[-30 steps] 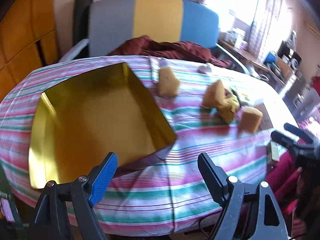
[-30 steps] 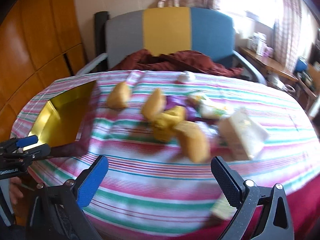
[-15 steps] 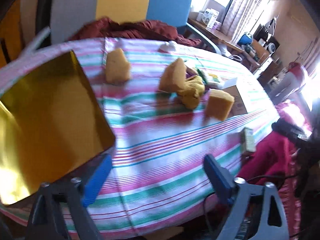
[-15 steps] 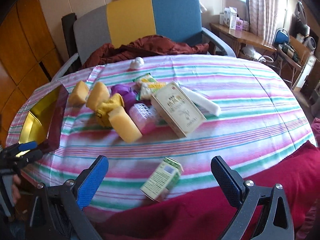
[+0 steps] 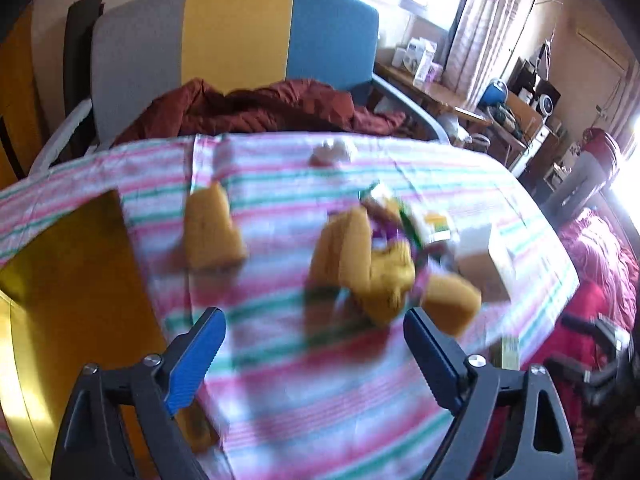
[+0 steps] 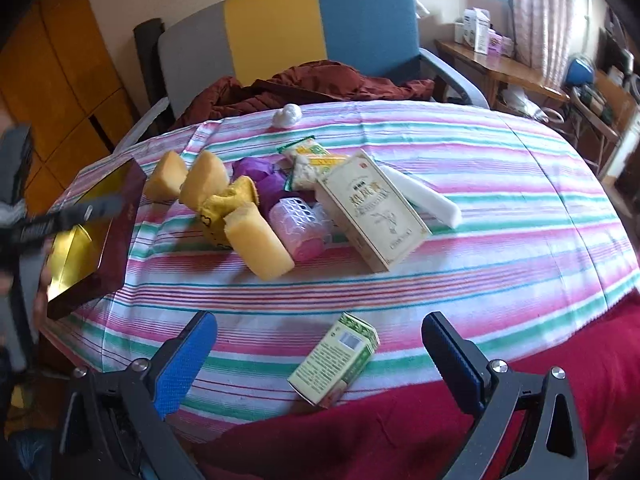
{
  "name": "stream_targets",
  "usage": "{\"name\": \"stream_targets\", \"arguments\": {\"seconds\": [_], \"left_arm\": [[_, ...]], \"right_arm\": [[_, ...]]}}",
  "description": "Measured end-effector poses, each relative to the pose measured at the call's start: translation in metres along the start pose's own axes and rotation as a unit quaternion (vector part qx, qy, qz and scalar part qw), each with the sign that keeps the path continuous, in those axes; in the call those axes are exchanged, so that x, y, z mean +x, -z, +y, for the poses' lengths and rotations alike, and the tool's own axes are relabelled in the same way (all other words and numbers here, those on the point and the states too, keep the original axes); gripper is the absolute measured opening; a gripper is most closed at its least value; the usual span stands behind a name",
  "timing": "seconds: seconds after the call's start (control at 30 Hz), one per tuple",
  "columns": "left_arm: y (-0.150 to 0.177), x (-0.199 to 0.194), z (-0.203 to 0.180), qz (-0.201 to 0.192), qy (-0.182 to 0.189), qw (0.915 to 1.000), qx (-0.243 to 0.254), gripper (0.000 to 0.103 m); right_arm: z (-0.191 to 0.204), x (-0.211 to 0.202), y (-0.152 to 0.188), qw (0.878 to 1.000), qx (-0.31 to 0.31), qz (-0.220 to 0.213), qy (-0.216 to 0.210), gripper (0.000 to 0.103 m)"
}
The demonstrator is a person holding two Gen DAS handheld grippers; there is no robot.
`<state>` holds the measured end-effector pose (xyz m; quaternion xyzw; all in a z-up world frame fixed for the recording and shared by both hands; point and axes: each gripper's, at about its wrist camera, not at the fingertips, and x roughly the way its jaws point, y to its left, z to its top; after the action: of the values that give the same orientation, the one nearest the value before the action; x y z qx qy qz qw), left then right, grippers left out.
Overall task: Organize objects
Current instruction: 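Reach the left tool to a yellow sponge and close on it, then grasp the white medicine box with the right tool while the left tool lifts the sponge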
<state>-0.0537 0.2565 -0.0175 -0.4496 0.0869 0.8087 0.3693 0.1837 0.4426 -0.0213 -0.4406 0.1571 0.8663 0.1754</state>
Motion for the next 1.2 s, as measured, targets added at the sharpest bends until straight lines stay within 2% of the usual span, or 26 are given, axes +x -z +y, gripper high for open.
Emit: {"name": "stream_targets", "arguments": {"seconds": [0.13,0.27,0.43,0.53,0.67,0.73,0.8,0.87,1.03,1.13,1.2], "left_arm": [[-0.022,0.018,-0.006,-0.002,-0.016,0.9999,0.005,0.083],[-0.034,0.041,-0.011,0.016,0.002,0.9999,0.002,0.082],[-0.043,0.075,-0.026,0.04,0.005,0.999,0.022,0.082],[-0.046,0.095,-0.03,0.056,0.004,0.9981,0.026,0.075],[-0.045,0.114,-0.024,0.073,-0.006,0.9972,0.017,0.056],[-0.042,0.118,-0.021,0.077,0.0,0.9969,0.013,0.051],[-0.04,0.119,-0.018,0.075,0.009,0.9971,0.012,0.039],[-0.037,0.114,-0.017,0.067,0.012,0.9976,0.013,0.037],[-0.029,0.085,-0.008,0.024,0.031,0.9992,0.009,0.035],[-0.025,0.061,-0.002,-0.001,0.047,0.9989,0.0,0.034],[-0.021,0.047,-0.001,-0.014,0.049,0.9987,0.007,0.034]], "right_arm": [[0.003,0.007,-0.003,1.0,-0.007,0.007,-0.006,0.103],[0.0,0.011,-0.006,1.0,-0.009,0.014,-0.006,0.103],[-0.007,0.014,-0.013,1.0,-0.007,0.016,-0.003,0.103],[-0.009,0.015,-0.018,1.0,-0.007,0.016,-0.002,0.103],[-0.008,0.016,-0.029,1.0,-0.017,0.01,-0.003,0.103],[-0.007,0.016,-0.037,1.0,-0.026,0.005,-0.005,0.103],[-0.005,0.017,-0.05,0.999,-0.042,-0.004,-0.004,0.103],[-0.001,0.018,-0.064,0.998,-0.065,-0.012,-0.001,0.103],[0.009,0.03,-0.098,0.991,-0.128,-0.018,0.015,0.103],[0.003,0.037,-0.114,0.989,-0.145,-0.005,0.03,0.103],[-0.005,0.04,-0.113,0.988,-0.15,0.014,0.036,0.103]]}}
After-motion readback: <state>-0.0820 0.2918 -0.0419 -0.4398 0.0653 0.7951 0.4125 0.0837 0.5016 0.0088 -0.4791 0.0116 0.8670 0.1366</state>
